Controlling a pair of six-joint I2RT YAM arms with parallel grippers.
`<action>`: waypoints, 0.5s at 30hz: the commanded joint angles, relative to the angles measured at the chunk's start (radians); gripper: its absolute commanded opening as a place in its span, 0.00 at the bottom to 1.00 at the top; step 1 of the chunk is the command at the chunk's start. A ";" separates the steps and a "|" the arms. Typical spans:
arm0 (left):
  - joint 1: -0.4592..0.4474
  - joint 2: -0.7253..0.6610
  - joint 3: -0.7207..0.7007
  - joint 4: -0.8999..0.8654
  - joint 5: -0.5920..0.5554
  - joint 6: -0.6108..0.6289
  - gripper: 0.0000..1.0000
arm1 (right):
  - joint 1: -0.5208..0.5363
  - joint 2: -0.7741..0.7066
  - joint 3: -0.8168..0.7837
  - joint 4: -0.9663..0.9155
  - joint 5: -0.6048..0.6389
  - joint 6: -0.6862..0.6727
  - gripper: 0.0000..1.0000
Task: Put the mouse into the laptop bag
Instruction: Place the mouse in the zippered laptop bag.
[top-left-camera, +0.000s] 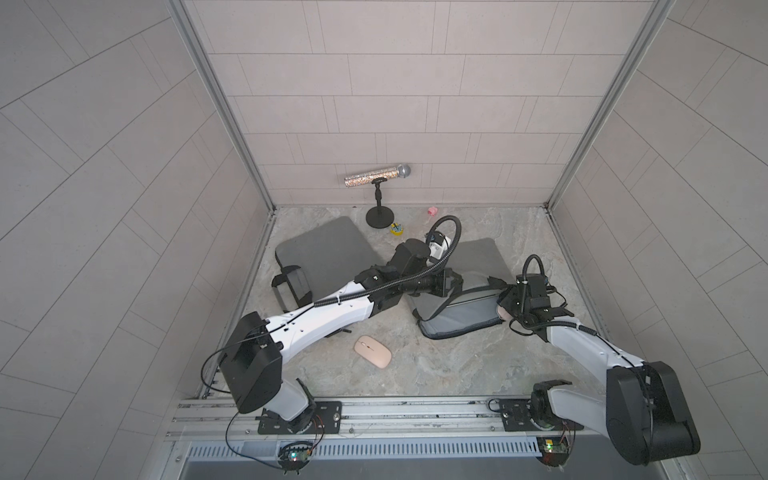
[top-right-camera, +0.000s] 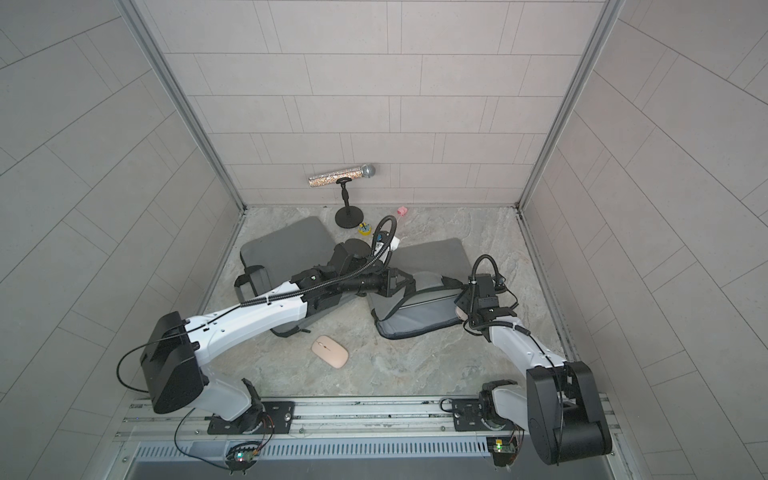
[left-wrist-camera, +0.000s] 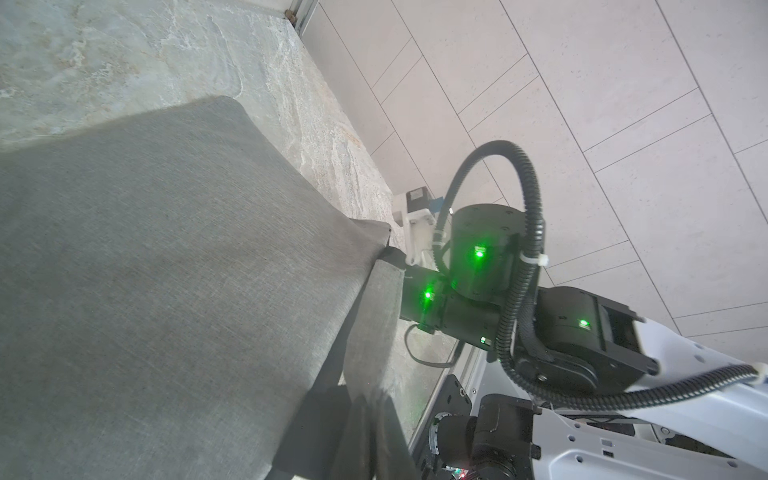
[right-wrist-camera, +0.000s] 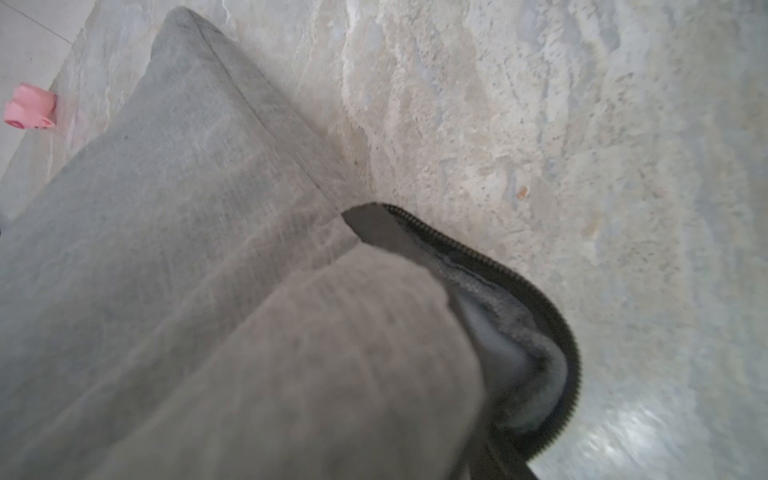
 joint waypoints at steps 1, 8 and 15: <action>-0.011 -0.027 -0.002 0.085 0.009 -0.017 0.00 | -0.021 0.058 0.029 0.115 -0.016 0.061 0.60; -0.014 -0.024 -0.009 0.097 0.009 -0.025 0.00 | -0.035 0.141 0.032 0.209 -0.088 0.096 0.76; -0.015 -0.021 -0.011 0.102 0.004 -0.030 0.00 | -0.044 0.122 0.016 0.214 -0.176 0.081 0.78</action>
